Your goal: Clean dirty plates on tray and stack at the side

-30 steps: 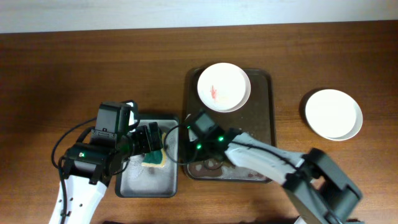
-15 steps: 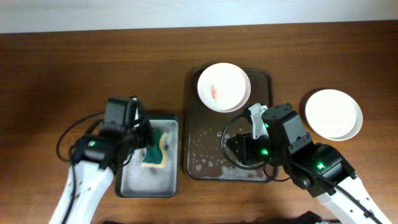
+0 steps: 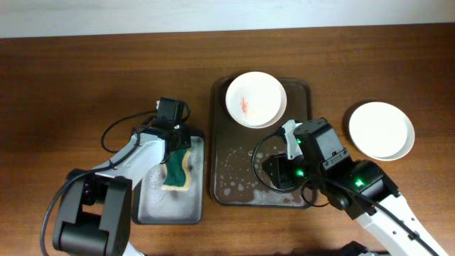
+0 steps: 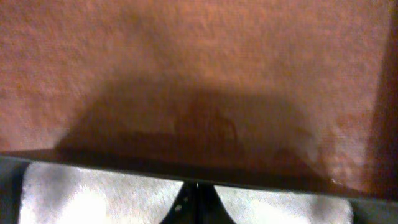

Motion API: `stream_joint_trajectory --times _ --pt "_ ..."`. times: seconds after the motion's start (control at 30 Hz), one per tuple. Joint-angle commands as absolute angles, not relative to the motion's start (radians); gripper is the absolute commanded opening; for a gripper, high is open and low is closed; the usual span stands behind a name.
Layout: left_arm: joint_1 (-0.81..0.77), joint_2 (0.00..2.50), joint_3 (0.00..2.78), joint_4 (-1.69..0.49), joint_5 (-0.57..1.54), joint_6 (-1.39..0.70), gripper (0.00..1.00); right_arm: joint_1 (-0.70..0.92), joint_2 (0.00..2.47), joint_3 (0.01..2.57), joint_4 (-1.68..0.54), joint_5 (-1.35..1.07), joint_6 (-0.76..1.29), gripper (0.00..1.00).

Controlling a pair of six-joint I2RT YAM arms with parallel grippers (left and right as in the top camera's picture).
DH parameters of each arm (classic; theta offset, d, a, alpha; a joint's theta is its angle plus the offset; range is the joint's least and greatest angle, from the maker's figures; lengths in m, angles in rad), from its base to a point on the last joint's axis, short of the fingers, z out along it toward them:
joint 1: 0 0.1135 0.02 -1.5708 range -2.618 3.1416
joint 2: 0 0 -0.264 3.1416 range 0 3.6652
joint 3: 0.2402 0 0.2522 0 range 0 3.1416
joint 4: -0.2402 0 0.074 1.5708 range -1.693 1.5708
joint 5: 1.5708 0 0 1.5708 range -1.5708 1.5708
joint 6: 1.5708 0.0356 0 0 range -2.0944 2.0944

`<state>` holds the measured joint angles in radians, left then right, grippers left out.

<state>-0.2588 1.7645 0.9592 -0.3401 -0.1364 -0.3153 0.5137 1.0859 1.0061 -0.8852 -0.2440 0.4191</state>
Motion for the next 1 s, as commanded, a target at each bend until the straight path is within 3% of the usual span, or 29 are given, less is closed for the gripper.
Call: stream_joint_trajectory --times 0.0,0.3,0.47,0.57,0.67,0.73,0.83,0.97 --pt "-0.261 1.799 0.954 -0.254 -0.208 -0.293 0.00 0.510 1.089 1.014 -0.884 -0.226 0.415 0.37" --pt "-0.250 1.816 0.962 -0.001 -0.260 -0.165 0.00 0.510 1.089 1.014 -0.892 -0.180 0.415 0.38" --pt "-0.253 1.716 1.057 -0.260 -0.080 -0.166 0.00 0.510 1.103 1.013 -1.007 -0.137 0.416 0.44" --pt "-0.258 1.547 1.091 -0.435 0.066 -0.166 0.15 0.510 1.179 0.968 -1.061 -0.097 0.416 0.42" --pt "-0.257 1.352 1.091 -0.599 0.153 -0.167 0.36 0.510 1.307 0.893 -1.050 -0.120 0.414 0.27" --pt "-0.257 1.248 1.091 -0.688 0.154 -0.166 0.50 0.519 1.391 0.835 -1.009 -0.144 0.364 0.27" --pt "-0.257 1.136 1.091 -0.812 0.150 -0.166 0.52 0.580 1.446 0.779 -0.870 -0.231 0.285 0.34" --pt "-0.257 1.095 1.091 -0.890 0.150 -0.166 0.52 0.609 1.462 0.756 -0.706 -0.223 0.310 0.14"
